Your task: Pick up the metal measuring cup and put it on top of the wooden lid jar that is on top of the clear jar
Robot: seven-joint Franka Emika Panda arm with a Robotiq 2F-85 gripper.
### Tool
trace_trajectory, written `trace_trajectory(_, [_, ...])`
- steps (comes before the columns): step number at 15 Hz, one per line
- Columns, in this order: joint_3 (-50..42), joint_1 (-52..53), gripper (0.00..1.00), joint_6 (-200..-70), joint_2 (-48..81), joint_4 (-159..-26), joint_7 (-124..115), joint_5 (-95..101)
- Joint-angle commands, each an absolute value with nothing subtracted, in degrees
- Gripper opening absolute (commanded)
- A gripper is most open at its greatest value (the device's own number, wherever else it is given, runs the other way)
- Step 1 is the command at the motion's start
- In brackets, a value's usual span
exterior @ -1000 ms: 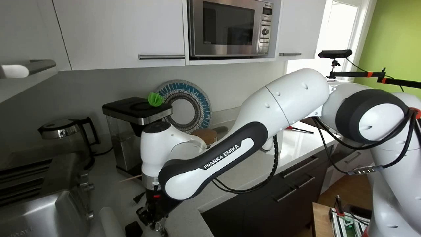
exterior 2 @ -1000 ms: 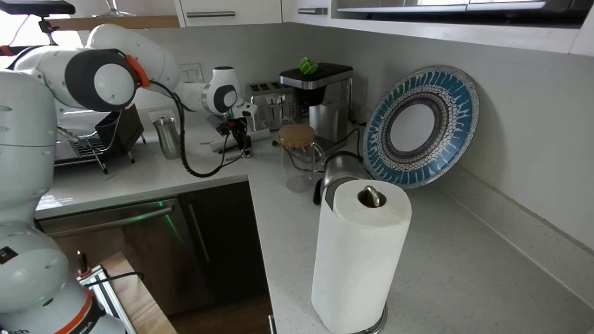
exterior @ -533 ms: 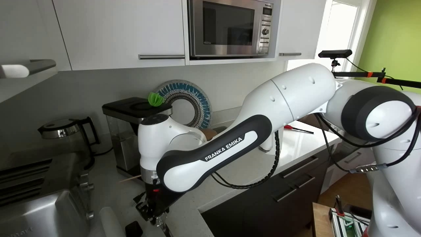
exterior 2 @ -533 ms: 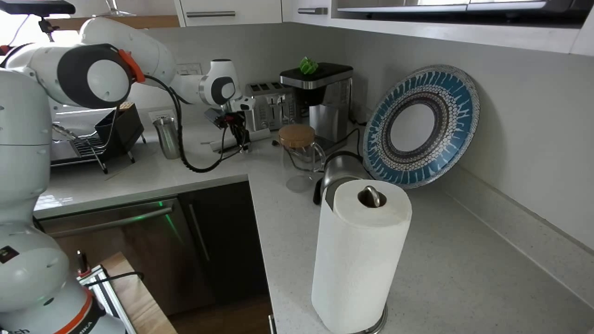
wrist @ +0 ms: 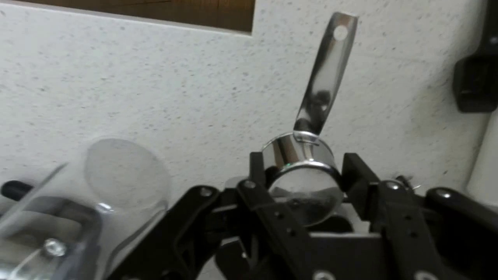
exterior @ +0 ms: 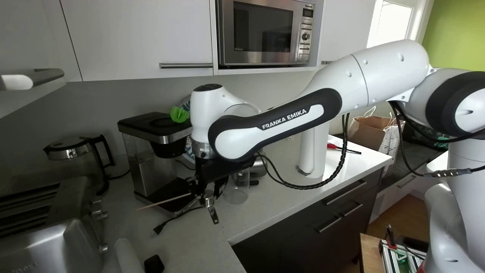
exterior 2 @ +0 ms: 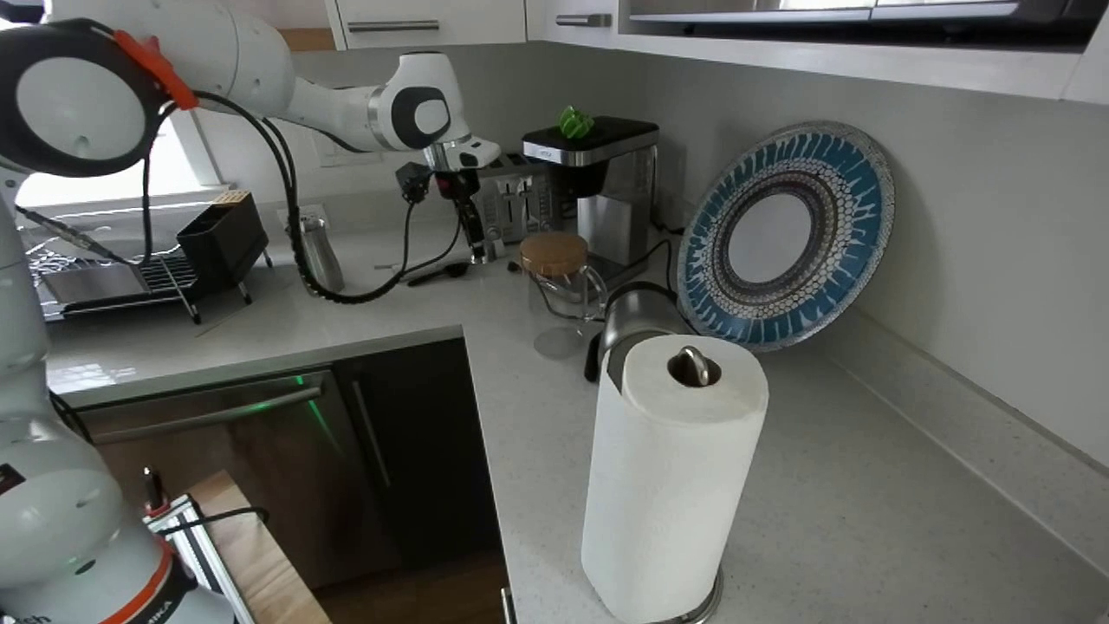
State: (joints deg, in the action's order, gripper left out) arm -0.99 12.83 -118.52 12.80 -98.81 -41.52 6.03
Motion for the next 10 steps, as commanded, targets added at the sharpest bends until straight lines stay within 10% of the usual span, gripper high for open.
trace_trajectory(1, [0.07, 10.69, 0.53, -118.34, 11.38, -99.93, -42.46, 6.35])
trace_trajectory(2, [-0.06, 10.09, 0.53, -118.35, 10.24, -100.97, -42.81, 6.33])
trace_trajectory(3, [-0.05, 9.84, 0.28, -118.35, 9.51, -101.69, -43.06, 6.31])
trace_trajectory(10, [0.03, 9.12, 0.28, -116.04, 6.10, -95.67, -48.25, 11.44])
